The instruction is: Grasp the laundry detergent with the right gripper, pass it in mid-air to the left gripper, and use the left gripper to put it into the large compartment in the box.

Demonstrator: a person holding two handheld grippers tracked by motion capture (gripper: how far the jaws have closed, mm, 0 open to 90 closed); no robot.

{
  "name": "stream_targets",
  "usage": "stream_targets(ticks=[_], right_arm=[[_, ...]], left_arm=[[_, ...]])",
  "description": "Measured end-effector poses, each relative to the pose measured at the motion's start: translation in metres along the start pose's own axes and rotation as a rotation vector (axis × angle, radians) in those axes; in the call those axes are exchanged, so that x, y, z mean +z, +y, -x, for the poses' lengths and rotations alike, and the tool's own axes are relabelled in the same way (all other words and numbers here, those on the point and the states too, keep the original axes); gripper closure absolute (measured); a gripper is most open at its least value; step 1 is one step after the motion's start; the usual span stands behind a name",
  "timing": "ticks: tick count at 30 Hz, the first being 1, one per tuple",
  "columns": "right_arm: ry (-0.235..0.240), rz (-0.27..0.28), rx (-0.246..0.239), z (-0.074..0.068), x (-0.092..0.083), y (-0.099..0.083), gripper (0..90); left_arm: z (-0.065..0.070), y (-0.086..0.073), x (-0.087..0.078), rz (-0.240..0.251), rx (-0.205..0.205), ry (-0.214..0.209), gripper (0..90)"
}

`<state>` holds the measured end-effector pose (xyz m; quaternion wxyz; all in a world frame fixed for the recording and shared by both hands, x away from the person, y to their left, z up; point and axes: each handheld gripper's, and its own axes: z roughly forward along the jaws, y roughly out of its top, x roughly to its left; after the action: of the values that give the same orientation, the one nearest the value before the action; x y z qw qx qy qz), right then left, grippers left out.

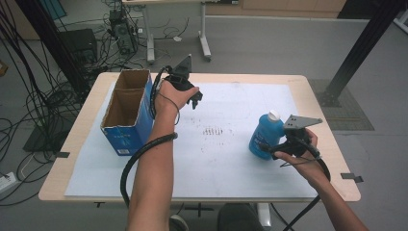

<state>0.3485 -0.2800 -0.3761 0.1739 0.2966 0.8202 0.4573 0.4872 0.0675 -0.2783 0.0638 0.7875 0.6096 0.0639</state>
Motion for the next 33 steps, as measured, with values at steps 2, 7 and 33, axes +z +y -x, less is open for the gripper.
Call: stream_targets(ticks=[2, 7, 33], right_arm=[[0.0, 0.0, -0.001, 0.0, 0.0, 0.0, 1.7], [0.007, 0.0, 0.001, 0.0, 0.002, -0.001, 3.5], [-0.015, 0.008, -0.012, 0.006, 0.01, -0.013, 39.3]], left_arm=[[0.0, 0.0, 0.001, -0.003, 0.0, -0.001, 5.4], [0.0, -0.001, 0.001, -0.001, 0.0, -0.002, 5.4], [0.003, 0.0, 0.002, -0.003, 0.014, 0.004, 5.3]])
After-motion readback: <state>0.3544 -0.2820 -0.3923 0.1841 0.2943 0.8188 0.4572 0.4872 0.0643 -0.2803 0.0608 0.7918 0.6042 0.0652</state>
